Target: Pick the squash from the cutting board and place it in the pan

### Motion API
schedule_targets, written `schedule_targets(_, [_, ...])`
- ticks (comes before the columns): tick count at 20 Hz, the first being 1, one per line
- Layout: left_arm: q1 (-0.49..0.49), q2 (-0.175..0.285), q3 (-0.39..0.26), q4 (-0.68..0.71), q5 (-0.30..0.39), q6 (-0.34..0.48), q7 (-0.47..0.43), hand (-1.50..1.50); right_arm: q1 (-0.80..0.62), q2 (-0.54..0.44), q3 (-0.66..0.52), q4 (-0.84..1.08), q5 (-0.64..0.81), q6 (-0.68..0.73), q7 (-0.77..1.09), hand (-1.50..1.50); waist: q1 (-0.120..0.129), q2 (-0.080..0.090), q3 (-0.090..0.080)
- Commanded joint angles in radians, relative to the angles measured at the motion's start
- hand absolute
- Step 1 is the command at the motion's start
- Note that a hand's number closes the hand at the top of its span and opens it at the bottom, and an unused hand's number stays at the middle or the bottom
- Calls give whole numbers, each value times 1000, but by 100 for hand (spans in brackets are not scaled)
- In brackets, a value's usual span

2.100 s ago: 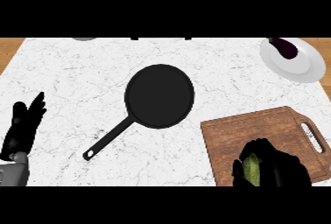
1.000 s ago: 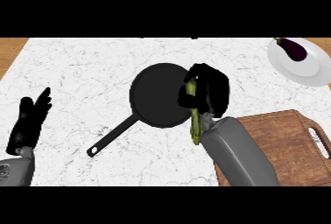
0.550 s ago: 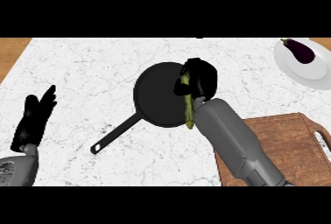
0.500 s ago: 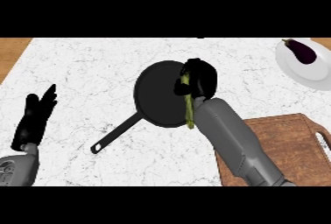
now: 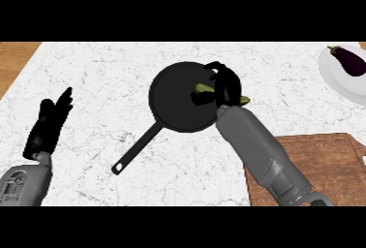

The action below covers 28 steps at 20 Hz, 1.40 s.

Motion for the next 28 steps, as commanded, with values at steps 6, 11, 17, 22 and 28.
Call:
schedule_targets(6, [-47, -1, -5, 9, 5, -16, 13, 0, -16, 0, -13, 68, -197, -109, -208, -150, 32, 10, 1])
schedule_targets(11, [-41, -19, -17, 8, -20, 16, 35, 0, -37, 0, -47, 50, -275, -211, -344, -150, 19, 4, 1])
schedule_targets(17, [-39, 50, 51, 39, 20, -27, 6, 0, -43, 0, -97, 60, -409, -290, -433, -150, -17, -7, -1])
schedule_targets(22, [37, 47, 88, 41, 37, -14, -7, 0, 24, 0, -130, 25, -450, -309, -476, -150, -96, -33, -2])
schedule_targets(28, [98, 41, 103, 20, 32, -1, -13, 0, 238, -94, -104, -210, -447, -230, -498, -150, -141, -48, -4])
